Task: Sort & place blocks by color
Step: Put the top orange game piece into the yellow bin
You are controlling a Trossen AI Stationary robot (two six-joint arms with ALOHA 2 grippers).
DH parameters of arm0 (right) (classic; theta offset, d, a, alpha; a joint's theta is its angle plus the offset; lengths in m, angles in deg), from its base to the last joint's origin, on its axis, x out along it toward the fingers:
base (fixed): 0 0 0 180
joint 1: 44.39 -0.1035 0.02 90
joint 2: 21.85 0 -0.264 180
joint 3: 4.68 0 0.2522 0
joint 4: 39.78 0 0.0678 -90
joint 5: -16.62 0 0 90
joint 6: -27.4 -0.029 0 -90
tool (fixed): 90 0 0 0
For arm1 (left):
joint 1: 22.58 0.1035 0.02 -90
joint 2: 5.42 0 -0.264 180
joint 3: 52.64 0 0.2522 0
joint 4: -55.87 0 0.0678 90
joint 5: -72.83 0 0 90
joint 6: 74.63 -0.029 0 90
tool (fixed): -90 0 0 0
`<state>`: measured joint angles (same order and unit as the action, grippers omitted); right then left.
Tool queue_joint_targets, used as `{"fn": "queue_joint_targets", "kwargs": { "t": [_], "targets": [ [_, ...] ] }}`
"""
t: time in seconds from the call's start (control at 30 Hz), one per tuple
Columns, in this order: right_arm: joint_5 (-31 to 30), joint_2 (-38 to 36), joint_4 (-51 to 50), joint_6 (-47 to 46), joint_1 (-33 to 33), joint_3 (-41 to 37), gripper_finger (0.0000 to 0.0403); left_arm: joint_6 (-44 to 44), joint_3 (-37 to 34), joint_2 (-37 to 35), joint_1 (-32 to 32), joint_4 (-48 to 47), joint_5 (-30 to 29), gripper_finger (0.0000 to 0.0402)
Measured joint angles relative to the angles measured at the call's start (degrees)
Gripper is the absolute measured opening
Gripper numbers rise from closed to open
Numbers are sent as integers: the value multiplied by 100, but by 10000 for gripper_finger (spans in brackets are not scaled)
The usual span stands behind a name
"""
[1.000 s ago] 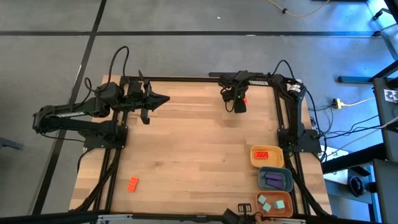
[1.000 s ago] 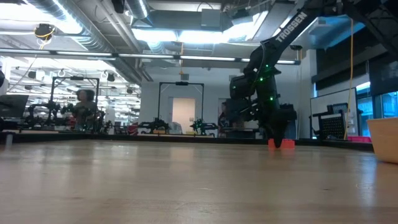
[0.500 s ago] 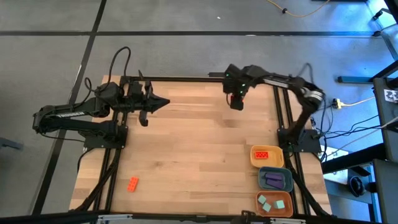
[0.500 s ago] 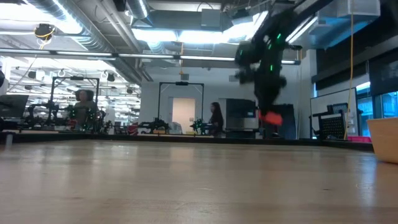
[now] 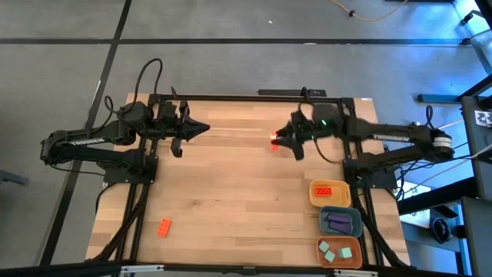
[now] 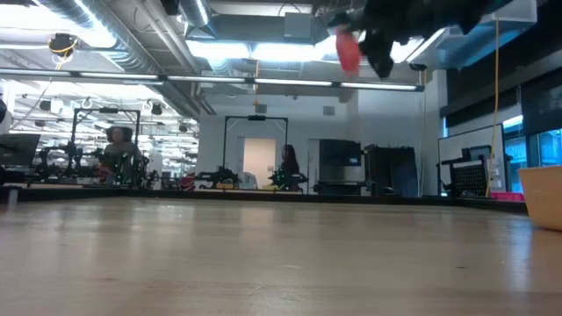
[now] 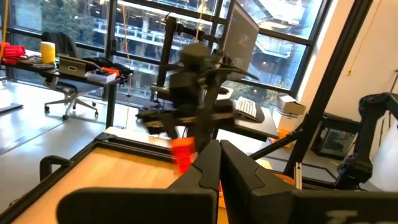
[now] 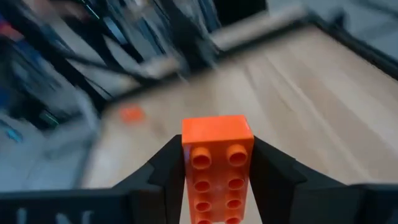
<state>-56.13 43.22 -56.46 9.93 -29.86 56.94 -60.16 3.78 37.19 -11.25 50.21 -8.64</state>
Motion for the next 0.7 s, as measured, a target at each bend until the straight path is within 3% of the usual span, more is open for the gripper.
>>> {"fn": "queue_joint_targets", "kwargs": {
  "t": [0.13,0.27,0.7],
  "targets": [
    [-851,-253,1524,-328,-793,-300,142,0,0,0,0,0,-34,0],
    [-1579,-255,1861,-50,-1241,-246,142,3,0,0,1,0,-48,0],
    [-1719,-256,1846,87,-1336,-92,142,37,0,0,1,2,-48,0]
  ]
}}
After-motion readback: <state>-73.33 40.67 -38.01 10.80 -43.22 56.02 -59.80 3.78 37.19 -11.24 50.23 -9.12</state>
